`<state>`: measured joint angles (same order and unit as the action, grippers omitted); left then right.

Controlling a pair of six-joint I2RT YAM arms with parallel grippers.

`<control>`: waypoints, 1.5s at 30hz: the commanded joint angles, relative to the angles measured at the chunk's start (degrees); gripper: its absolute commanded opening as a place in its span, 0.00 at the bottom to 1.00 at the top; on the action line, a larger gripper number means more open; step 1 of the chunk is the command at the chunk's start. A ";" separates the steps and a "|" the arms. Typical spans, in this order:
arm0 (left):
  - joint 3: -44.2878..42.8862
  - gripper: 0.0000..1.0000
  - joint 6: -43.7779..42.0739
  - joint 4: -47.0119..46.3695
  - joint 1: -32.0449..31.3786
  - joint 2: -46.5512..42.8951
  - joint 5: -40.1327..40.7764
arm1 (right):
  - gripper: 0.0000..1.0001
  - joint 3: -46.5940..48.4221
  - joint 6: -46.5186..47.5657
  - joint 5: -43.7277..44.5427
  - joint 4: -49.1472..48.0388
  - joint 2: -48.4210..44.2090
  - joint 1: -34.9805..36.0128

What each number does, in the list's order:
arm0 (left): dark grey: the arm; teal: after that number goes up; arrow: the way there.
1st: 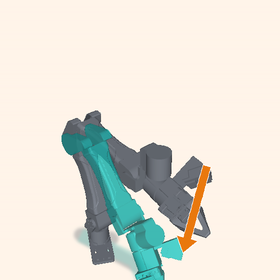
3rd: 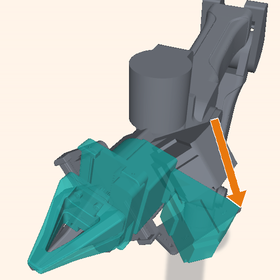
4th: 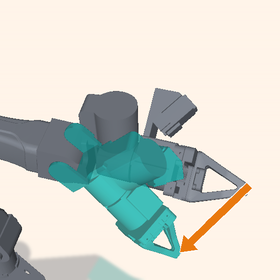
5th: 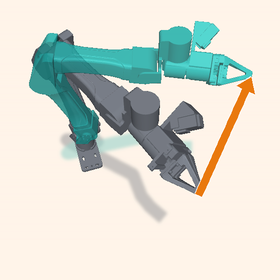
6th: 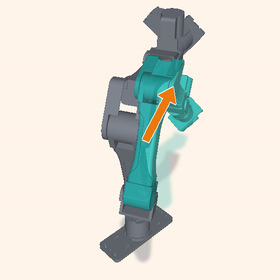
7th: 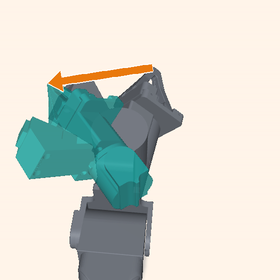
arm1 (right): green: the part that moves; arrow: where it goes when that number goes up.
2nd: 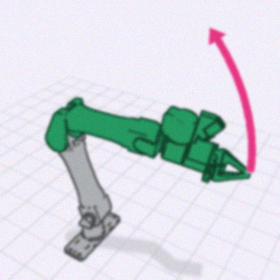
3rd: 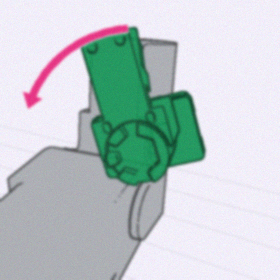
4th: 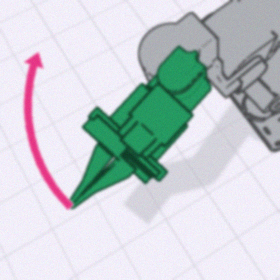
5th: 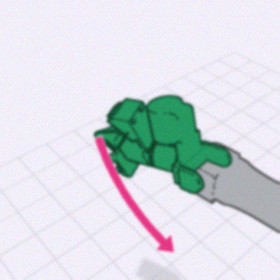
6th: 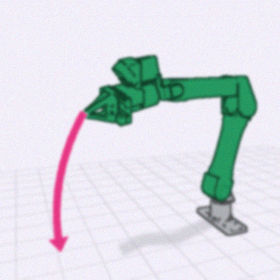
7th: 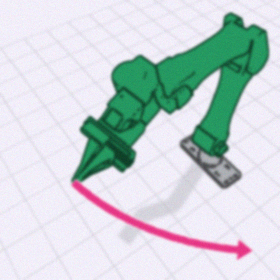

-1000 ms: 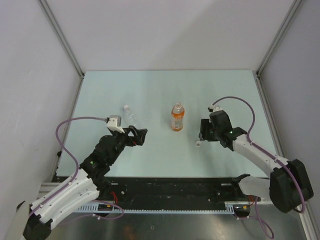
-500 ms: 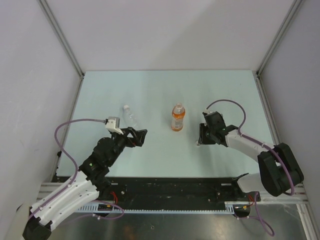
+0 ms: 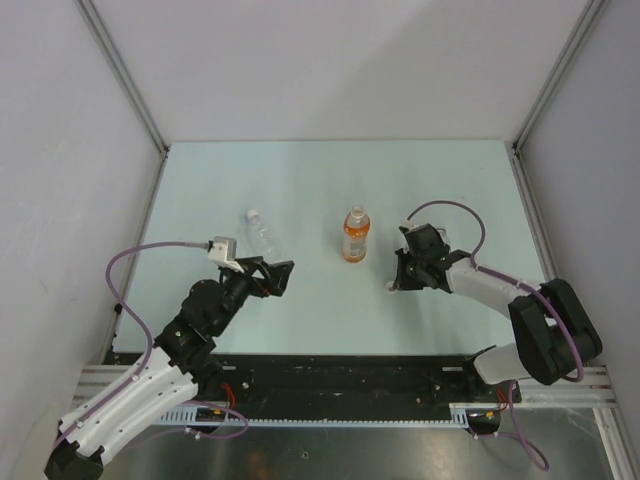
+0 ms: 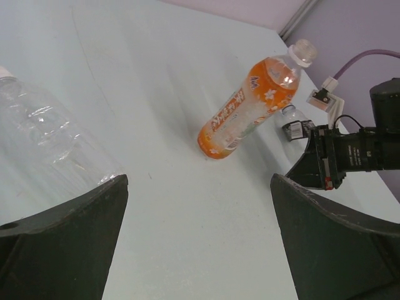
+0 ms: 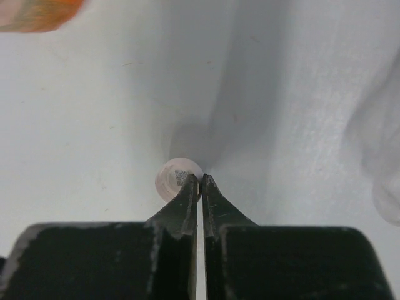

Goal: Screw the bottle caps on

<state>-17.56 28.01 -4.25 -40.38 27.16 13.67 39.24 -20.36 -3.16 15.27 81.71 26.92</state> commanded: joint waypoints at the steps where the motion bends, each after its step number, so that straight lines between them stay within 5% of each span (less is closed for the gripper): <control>1: -0.76 1.00 -2.27 -3.12 -0.13 -1.15 -5.51 | 0.00 0.20 1.35 -6.39 -3.40 -7.98 1.63; 10: -2.69 0.99 4.50 -19.11 -0.13 -1.55 -26.08 | 0.00 -3.33 8.42 -33.02 -27.41 -32.30 3.42; 18: -9.10 0.99 16.44 -29.84 -0.60 11.04 -46.74 | 0.00 -3.65 16.76 -50.97 -47.24 -34.19 11.32; 27: -5.95 0.85 23.25 -41.39 -4.55 13.28 -47.50 | 0.00 -3.65 20.17 -51.67 -55.53 -32.98 15.82; 38: -6.43 0.82 24.27 -42.85 -7.96 14.97 -49.11 | 0.00 -2.69 23.51 -52.97 -61.60 -29.39 18.21; 45: -8.11 0.65 24.80 -42.86 -8.69 17.59 -50.46 | 0.00 -1.79 24.28 -54.02 -61.40 -27.40 18.76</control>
<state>-23.90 52.07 -45.32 -48.34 44.16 -35.20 35.59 2.42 -56.05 -43.22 53.65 45.30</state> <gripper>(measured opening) 0.697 0.025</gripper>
